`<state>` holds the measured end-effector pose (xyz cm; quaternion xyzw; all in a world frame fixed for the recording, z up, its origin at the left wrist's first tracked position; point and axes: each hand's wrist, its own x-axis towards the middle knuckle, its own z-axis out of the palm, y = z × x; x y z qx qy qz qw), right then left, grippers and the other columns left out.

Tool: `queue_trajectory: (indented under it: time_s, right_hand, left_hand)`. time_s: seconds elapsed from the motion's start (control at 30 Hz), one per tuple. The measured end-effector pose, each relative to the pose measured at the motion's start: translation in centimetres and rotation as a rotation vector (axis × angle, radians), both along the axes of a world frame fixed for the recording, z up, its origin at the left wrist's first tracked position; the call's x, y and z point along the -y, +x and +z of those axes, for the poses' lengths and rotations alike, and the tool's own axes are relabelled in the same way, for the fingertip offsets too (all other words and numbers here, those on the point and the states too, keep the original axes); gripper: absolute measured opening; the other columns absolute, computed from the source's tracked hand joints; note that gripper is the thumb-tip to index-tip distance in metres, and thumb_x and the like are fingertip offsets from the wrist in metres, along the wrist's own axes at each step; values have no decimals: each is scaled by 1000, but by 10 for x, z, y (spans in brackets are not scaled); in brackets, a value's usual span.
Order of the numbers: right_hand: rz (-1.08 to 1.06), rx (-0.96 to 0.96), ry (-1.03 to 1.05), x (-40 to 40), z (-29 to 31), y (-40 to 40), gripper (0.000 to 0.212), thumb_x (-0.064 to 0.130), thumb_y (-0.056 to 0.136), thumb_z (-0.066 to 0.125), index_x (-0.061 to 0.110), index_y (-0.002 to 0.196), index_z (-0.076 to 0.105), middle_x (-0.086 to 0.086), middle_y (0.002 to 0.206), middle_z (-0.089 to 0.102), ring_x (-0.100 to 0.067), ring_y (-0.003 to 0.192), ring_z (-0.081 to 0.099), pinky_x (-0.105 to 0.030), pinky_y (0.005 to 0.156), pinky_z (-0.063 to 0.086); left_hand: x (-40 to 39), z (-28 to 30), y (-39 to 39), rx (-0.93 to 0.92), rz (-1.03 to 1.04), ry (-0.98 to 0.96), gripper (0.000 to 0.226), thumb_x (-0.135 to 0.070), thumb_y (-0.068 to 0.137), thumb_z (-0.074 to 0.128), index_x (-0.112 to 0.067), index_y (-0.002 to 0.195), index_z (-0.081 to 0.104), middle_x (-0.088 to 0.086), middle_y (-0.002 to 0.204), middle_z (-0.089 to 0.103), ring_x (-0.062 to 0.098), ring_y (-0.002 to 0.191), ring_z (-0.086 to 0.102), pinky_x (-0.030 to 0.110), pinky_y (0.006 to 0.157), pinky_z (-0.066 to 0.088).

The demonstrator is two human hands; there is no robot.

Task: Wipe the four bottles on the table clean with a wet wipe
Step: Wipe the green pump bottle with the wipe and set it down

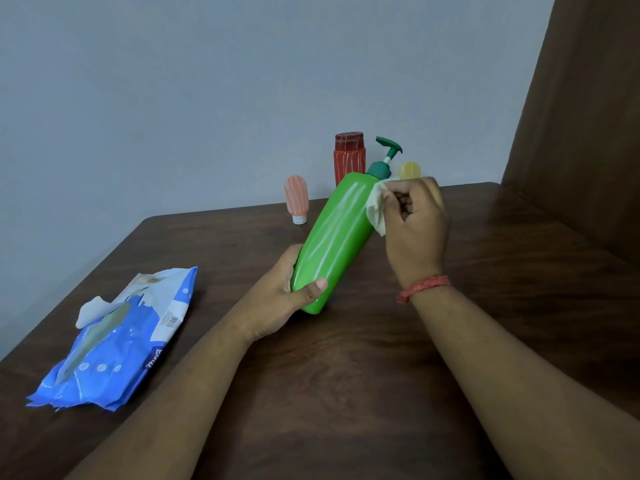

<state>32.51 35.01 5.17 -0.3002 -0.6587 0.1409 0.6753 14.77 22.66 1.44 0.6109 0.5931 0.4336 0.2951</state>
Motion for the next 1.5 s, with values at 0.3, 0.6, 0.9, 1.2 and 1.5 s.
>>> queue_trajectory:
  time_s: [0.3,0.6,0.9,1.2,1.5]
  right_hand:
    - [-55,120,75,0,1,7,10,2,90,65,6,97,71,7,102,54,-12,93,59,-8,82,43]
    - [-180,242,209,-8,-1,8,16,0,92,62,0,104,73,-13,100,63,-21,99,54,-34,88,51]
    - [-202,352,282,-10,4,7,5,0,89,64,0,89,69,-11,94,62,-25,92,49,-40,68,52]
    - [-240,470,316,-8,4,5,25,0,87,54,3,105,71,-11,100,63,-30,92,52,-45,73,52]
    - [-346,582,280,2,8,5,33,4,83,59,19,109,71,-2,106,63,-27,98,49,-41,84,35]
  left_hand:
    - [0,3,4,-95,4,-7,65,-55,87,62,-31,142,35,-13,124,57,-7,106,57,9,80,46]
    - [-1,1,6,-150,21,-1,63,-52,89,65,-32,141,36,-13,120,57,-4,104,57,15,80,46]
    - [0,-4,9,-148,55,33,64,-55,84,65,-34,138,38,-10,121,59,5,107,59,25,87,51]
    - [-1,-3,9,-205,80,70,56,-43,91,69,-30,137,40,-8,116,60,5,101,60,30,85,52]
    - [-2,-2,11,-250,91,72,57,-42,92,69,-27,139,40,-6,115,59,10,101,60,30,83,52]
